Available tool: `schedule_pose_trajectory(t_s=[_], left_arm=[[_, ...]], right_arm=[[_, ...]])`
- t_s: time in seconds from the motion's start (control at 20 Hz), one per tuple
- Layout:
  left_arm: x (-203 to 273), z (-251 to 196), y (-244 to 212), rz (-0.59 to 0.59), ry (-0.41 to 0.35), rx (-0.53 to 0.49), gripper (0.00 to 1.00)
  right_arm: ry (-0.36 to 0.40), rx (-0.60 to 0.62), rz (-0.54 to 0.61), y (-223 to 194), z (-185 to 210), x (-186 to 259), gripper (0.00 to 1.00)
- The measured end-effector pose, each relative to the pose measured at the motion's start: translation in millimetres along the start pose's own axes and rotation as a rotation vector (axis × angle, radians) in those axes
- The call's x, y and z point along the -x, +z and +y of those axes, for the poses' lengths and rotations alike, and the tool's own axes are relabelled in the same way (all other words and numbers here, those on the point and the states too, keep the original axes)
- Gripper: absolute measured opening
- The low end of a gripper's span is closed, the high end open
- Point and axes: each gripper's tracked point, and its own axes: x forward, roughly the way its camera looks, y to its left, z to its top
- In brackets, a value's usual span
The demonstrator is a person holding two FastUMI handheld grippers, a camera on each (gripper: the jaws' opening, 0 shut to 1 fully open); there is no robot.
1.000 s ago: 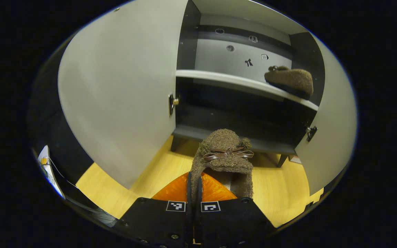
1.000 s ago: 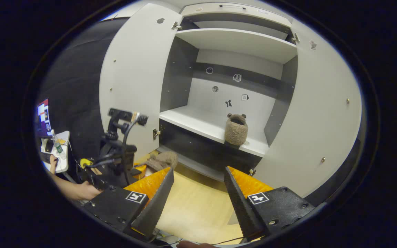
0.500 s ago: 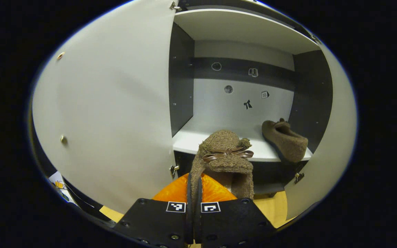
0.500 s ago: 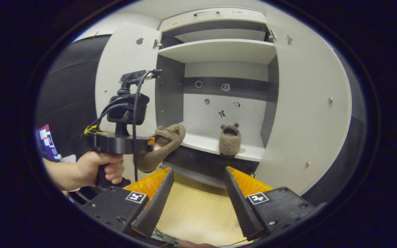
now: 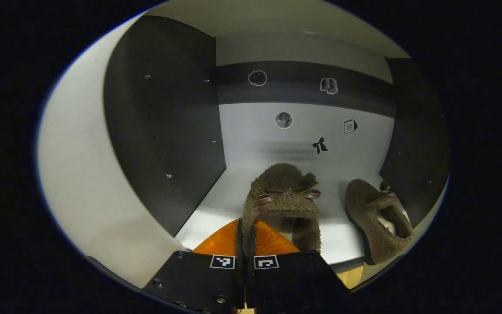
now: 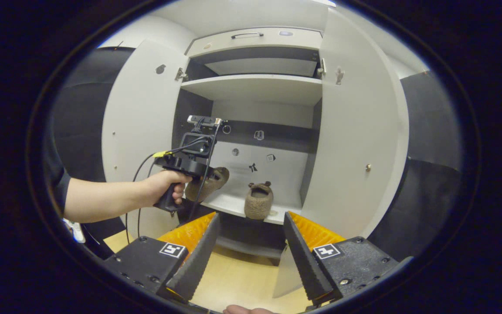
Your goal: Grab one shoe with the right hand and put it into the shoe cabinet, grab the other shoe with the left hand and put it into the shoe cabinet; then close the right door with the right hand and the left door with the left hand.
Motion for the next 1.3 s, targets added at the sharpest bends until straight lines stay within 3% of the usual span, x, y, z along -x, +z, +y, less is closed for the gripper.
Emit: schedule_pose_trajectory(t_s=[0.1,0.15,0.2,0.25,0.45,0.5,0.55,0.6,0.7,0.75,0.8,0.85,0.95,1.15,1.2,1.3], left_arm=[[-25,0,-13,0.071,0.008,0.028,0.02],[-30,-1,-14,0.083,-0.005,0.059,0.13],[-33,-3,-13,0.092,-0.019,0.095,0.02],[-32,-6,-11,0.092,-0.046,0.131,0.05],[-17,-1,2,0.043,-0.073,0.165,0.34],[-10,1,5,0.029,-0.073,0.157,0.19],[-6,2,6,0.016,-0.07,0.147,0.45],[2,4,7,0.004,-0.071,0.132,0.39],[19,3,6,-0.013,-0.073,0.098,0.93],[27,6,6,-0.022,-0.067,0.092,0.88],[38,7,4,-0.029,-0.059,0.083,0.9],[54,14,3,-0.066,-0.035,0.062,1.0],[91,12,16,-0.175,-0.037,0.055,0.98],[173,5,22,-0.324,-0.136,0.078,0.96],[196,4,20,-0.344,-0.179,0.102,1.0],[243,14,20,-0.417,-0.226,0.15,0.96]], right_arm=[[-0.035,-0.001,-0.005,2,-11,0,0.92],[-0.06,-0.011,-0.009,3,-18,-1,0.92],[-0.068,-0.024,-0.014,4,-20,-1,0.92],[-0.068,-0.033,-0.015,4,-20,-2,0.92],[-0.03,-0.049,-0.005,2,-9,-9,0.92],[-0.017,-0.047,-0.008,4,-5,-10,0.92],[-0.006,-0.046,-0.011,5,-1,-12,0.92],[0.006,-0.048,-0.013,5,1,-13,0.92],[0.023,-0.057,-0.016,6,5,-14,0.92],[0.03,-0.062,-0.019,7,8,-14,0.92],[0.033,-0.067,-0.024,8,8,-13,0.92],[0.037,-0.073,-0.029,9,9,-13,0.92],[0.039,-0.082,-0.041,12,8,-12,0.92],[0.054,-0.099,-0.039,9,9,-12,0.92],[0.051,-0.09,-0.045,10,8,-12,0.92],[0.034,-0.046,-0.072,11,5,-11,0.92]])
